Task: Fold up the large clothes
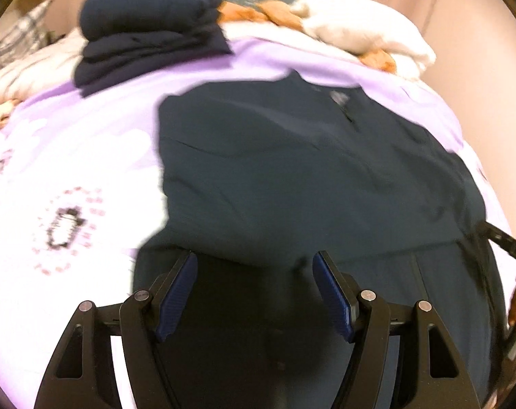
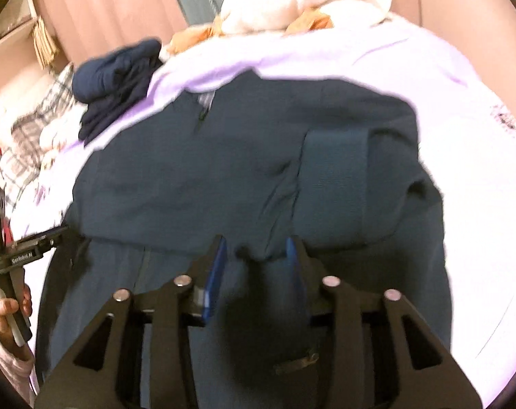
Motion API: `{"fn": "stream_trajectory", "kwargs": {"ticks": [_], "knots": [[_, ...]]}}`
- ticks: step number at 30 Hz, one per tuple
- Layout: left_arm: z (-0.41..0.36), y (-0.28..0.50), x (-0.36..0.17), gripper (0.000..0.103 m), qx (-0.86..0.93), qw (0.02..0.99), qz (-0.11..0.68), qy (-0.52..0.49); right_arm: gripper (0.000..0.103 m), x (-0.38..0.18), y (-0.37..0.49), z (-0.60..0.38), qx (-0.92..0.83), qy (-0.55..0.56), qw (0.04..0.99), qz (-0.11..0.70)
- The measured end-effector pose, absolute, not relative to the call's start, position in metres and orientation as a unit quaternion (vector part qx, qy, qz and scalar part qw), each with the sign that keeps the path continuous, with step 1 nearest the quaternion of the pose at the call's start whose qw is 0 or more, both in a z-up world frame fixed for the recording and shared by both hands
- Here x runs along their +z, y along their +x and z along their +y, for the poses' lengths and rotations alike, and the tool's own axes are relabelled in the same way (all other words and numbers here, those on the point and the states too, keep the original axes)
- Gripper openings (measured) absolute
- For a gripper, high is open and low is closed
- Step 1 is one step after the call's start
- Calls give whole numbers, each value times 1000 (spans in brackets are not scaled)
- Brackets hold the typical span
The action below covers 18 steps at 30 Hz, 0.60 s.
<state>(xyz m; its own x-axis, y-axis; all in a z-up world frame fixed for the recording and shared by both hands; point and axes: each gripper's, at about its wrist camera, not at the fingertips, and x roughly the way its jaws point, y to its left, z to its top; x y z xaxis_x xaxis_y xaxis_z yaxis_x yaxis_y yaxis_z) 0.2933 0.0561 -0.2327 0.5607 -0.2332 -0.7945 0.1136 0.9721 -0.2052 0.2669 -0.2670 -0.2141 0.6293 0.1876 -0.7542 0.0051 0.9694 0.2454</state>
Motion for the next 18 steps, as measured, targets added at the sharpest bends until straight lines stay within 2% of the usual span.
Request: {"fn": "stream_trajectory", "kwargs": {"ticks": [5, 10, 18], "knots": [[58, 310, -246, 70, -71, 876, 471, -72, 39, -209, 286, -273, 41, 145, 902, 404], [48, 314, -269, 70, -59, 868, 490, -55, 39, -228, 303, -268, 22, 129, 893, 430], [48, 310, -269, 71, -63, 875, 478, -49, 37, -250, 306, -280, 24, 149, 884, 442]]}}
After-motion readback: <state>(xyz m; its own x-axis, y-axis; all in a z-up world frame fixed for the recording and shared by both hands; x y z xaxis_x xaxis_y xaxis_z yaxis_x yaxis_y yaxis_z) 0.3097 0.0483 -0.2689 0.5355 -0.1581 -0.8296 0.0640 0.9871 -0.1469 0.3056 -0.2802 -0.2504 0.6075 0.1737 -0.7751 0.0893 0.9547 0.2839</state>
